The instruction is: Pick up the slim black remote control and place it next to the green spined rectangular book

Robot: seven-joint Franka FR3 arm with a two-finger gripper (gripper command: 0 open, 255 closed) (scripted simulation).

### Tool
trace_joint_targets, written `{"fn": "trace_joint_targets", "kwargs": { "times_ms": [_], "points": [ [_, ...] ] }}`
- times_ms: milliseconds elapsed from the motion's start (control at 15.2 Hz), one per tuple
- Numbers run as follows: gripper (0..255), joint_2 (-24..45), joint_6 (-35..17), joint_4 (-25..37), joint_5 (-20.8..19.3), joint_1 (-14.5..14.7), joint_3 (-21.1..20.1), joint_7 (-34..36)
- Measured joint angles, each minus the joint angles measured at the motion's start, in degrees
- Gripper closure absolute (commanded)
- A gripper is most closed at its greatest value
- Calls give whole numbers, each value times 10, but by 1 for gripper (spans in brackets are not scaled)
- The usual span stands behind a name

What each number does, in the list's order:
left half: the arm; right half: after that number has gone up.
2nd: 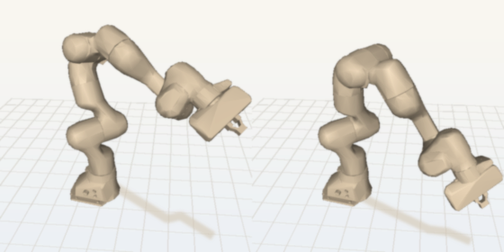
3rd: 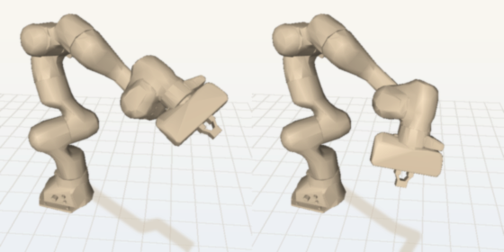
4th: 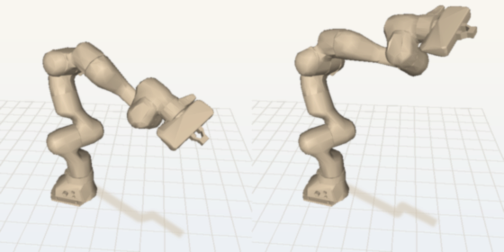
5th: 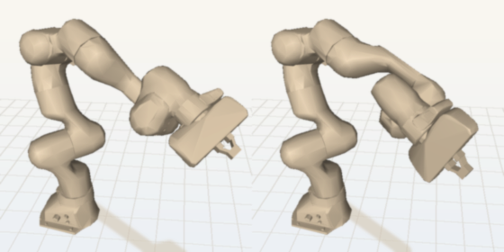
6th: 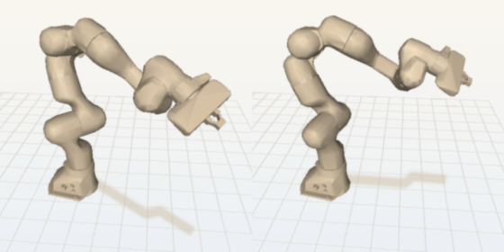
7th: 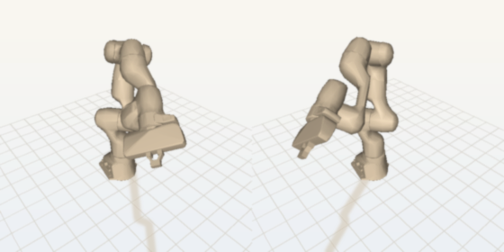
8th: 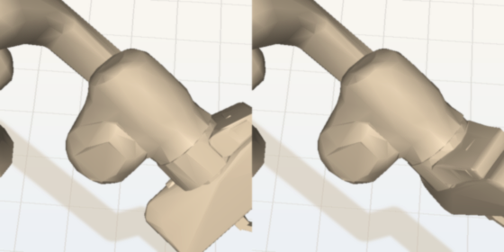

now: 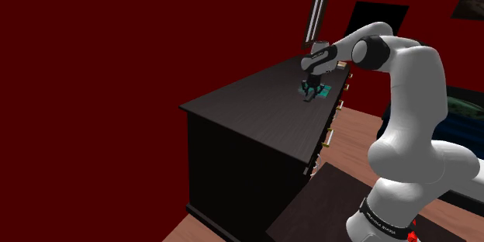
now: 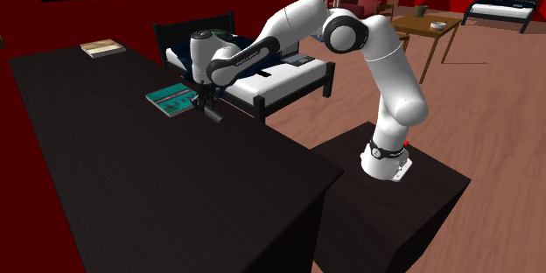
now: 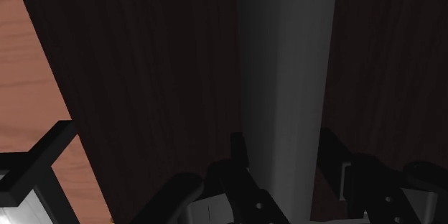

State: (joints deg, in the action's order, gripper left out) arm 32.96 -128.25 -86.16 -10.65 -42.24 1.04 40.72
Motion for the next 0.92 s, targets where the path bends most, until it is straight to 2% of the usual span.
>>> {"fn": "trace_joint_targets", "kwargs": {
  "times_ms": [264, 660, 726, 924],
  "points": [
    [255, 13, -23, -11, -2, 0, 1, 4],
    [255, 18, -28, -10, -3, 0, 1, 5],
    [0, 18, -28, -10, -3, 0, 1, 5],
    [0, 18, -28, -9, -3, 0, 1, 5]
  ]
}}
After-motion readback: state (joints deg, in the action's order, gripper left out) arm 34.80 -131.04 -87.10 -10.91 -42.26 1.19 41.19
